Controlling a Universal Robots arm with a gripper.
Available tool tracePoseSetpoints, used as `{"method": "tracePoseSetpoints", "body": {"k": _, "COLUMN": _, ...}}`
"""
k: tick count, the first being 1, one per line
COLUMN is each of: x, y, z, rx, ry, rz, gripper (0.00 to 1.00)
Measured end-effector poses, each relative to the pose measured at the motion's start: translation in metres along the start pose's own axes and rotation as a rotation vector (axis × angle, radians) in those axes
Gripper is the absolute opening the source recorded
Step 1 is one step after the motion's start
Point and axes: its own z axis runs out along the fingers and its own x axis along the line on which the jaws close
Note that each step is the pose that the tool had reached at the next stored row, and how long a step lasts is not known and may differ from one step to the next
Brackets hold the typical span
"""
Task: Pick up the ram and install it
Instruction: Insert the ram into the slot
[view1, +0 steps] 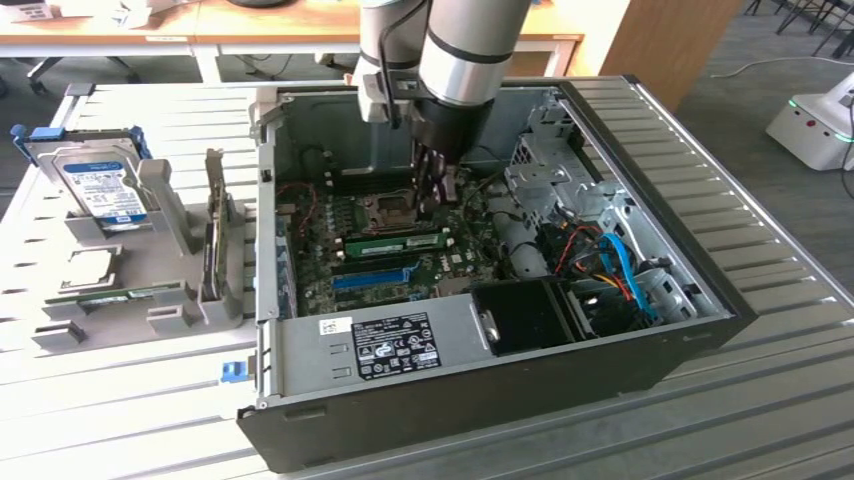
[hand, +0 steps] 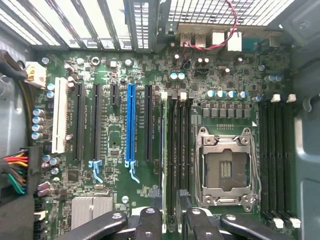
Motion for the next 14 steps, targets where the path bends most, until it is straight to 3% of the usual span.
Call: {"method": "tracePoseSetpoints", "body": {"k": 14, "x": -0.002, "y": 0.0023, "z": -0.0277, "rx": 0.0, "ry": -0.0001, "rz": 0.0, "gripper": 0.26}}
